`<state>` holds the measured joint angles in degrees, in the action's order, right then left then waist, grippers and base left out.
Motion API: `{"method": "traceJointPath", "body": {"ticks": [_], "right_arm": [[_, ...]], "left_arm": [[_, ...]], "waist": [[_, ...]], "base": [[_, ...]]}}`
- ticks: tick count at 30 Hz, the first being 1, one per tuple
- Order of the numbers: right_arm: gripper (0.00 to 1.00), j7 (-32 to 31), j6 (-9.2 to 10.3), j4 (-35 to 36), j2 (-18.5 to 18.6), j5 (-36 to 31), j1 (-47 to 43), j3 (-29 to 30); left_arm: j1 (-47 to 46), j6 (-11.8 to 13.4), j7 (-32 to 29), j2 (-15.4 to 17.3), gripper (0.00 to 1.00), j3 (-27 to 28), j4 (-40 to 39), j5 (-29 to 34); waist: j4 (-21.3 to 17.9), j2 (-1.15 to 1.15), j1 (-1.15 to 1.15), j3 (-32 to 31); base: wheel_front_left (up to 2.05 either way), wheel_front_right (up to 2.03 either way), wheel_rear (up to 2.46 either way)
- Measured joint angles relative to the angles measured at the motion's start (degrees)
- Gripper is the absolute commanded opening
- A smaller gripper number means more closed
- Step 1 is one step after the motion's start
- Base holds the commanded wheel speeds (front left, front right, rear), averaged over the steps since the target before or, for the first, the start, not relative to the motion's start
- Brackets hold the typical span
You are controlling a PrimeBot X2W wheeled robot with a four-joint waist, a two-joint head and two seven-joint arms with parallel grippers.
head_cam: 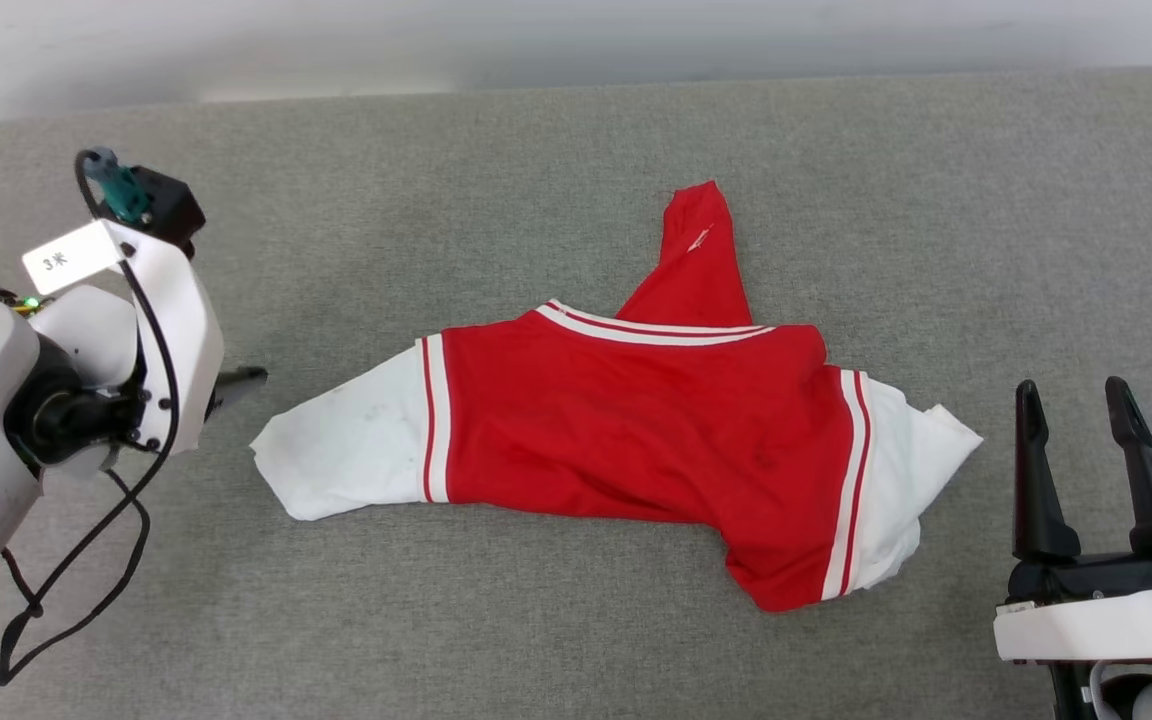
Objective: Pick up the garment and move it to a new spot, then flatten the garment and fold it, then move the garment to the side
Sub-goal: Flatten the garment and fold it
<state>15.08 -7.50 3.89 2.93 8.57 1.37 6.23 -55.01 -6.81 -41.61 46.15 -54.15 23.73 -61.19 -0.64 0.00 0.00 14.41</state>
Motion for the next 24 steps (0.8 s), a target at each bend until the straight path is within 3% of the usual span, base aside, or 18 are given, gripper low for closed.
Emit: {"method": "traceJointPath", "body": {"ticks": [6, 14, 15, 16, 17, 24], "right_arm": [[1.0, 0.01, 0.0, 0.14, 0.0, 0.13, 0.98, -0.35], [1.0, 0.0, 0.0, -0.03, 0.0, 0.26, 2.26, -0.32], [1.0, 0.01, 0.0, -0.07, 0.0, 0.26, 2.26, -0.18], [1.0, 0.01, 0.0, -0.08, 0.0, 0.26, 2.3, 0.02], [1.0, 0.0, 0.0, -0.09, 0.0, 0.21, 2.34, 0.31], [1.0, 0.01, 0.0, 1.9, 0.0, -4.65, 4.19, 2.96]], "left_arm": [[0.58, 0.25, -3.46, -1.38, 1.0, -2.35, 2.59, -0.03], [3.28, 0.15, -3.58, -4.01, 1.0, -4.98, 7.76, 0.19], [3.3, -0.03, -3.43, -4.33, 0.89, -5.01, 8.01, 0.18], [3.3, -0.1, -3.01, -4.67, 0.14, -5.03, 8.23, 0.03], [3.31, -0.1, -2.54, -5.03, 0.0, -5.08, 8.43, -0.09], [3.32, -0.46, 4.71, -5.73, 0.0, -4.85, 7.2, 0.55]], "waist": [[-1.28, 0.0, 0.01, 1.67], [-2.58, 0.0, 0.0, 3.54], [-2.51, 0.0, 0.0, 3.5], [-2.38, 0.0, 0.0, 3.39], [-2.22, 0.0, 0.0, 3.21], [-0.8, 0.0, 0.0, 0.89]], "base": [[0.0, 0.0, 0.0], [0.0, 0.0, 0.0], [0.0, 0.0, 0.0], [0.0, 0.0, 0.0], [0.0, 0.0, 0.0], [0.0, 0.0, 0.0]]}}
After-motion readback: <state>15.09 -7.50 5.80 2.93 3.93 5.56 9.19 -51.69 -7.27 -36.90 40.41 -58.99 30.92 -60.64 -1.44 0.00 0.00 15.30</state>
